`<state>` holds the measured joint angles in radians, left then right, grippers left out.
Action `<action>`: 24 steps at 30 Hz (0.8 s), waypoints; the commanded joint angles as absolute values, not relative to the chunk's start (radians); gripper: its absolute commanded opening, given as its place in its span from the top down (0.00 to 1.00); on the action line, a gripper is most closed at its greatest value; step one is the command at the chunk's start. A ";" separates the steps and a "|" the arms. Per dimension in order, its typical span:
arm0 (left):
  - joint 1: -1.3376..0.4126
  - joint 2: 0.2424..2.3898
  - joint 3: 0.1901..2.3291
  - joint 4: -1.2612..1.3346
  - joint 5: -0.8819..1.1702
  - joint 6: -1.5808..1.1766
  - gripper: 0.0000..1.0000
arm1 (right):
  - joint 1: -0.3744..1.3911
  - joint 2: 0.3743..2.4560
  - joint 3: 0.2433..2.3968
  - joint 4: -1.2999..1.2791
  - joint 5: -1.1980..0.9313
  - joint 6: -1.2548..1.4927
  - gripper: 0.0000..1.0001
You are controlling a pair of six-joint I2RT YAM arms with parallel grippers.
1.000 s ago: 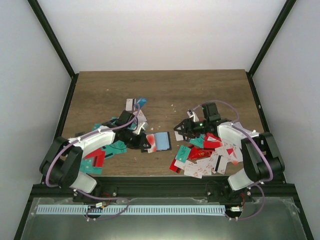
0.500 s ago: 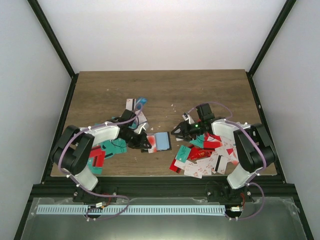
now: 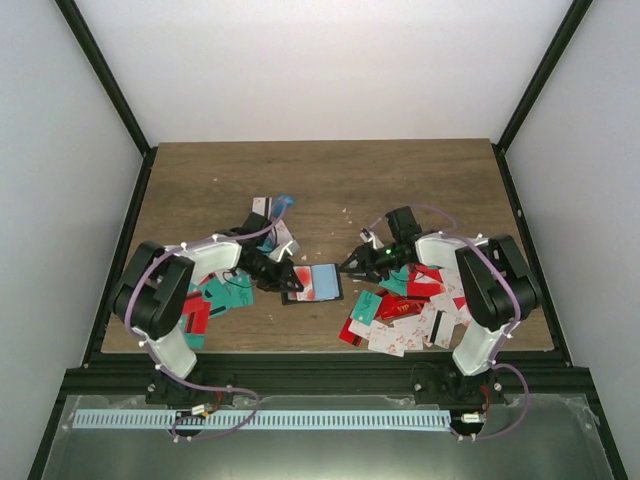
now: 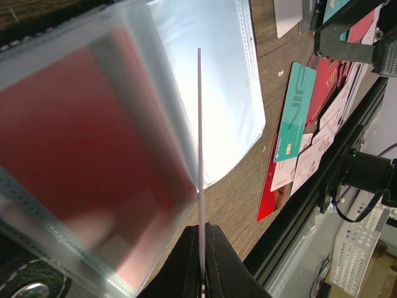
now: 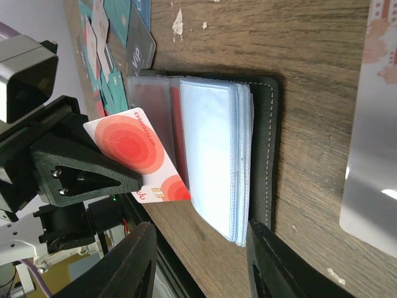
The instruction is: Put the credit cards into the card holder
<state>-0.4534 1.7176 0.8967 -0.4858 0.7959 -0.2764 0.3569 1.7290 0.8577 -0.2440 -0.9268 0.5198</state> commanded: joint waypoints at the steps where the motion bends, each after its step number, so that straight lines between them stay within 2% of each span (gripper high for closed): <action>1: -0.436 1.745 0.928 -0.533 0.834 -0.220 0.96 | 0.372 1.758 0.902 -0.266 -0.948 0.487 0.58; 24: -0.400 1.893 0.988 -0.613 0.937 -0.148 0.96 | 0.402 1.853 0.933 -0.287 -0.929 0.456 0.60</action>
